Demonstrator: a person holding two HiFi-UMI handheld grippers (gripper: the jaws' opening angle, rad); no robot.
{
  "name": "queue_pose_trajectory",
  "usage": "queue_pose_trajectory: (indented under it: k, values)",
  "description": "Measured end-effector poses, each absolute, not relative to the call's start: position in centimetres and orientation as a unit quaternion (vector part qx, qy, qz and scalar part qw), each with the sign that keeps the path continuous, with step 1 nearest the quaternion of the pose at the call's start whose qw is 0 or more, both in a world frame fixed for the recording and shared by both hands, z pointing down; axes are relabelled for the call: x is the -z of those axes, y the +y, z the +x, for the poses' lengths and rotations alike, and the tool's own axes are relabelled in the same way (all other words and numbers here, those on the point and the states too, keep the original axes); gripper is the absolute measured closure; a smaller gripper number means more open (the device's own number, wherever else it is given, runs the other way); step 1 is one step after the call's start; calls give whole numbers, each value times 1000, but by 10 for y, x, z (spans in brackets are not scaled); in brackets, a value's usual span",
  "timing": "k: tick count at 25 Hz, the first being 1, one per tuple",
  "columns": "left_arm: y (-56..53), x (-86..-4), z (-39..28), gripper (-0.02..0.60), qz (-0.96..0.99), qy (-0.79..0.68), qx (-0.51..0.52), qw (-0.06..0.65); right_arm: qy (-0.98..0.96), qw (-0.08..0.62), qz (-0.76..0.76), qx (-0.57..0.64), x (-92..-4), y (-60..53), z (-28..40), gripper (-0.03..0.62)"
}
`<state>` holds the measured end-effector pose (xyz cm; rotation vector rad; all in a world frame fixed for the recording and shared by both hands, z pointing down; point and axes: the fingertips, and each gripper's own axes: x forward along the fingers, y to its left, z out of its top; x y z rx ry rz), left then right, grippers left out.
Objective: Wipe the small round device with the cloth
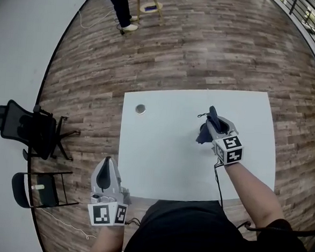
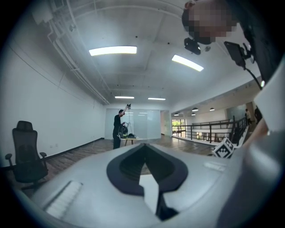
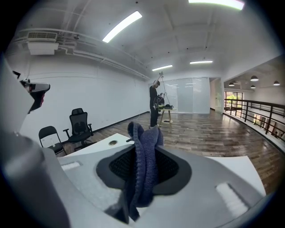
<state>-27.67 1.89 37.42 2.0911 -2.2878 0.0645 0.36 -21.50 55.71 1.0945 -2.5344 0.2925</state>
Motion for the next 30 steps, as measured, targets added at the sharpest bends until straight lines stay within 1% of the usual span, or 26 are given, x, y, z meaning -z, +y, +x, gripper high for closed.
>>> queue_pose_trajectory:
  k: [6,14,30]
  values:
    - [28,-375,-281,575,659,-751,-33,26,-899,190,379,-108,-568,-227,-7,490]
    - [37,-369,-285,575,648,-761,-37,23,-897,219,368,-113,-591,-228,-15,490]
    - [43,-370,-269,575,654,-755,-45,23,-890,206,383,-137,-603,-215,13,490]
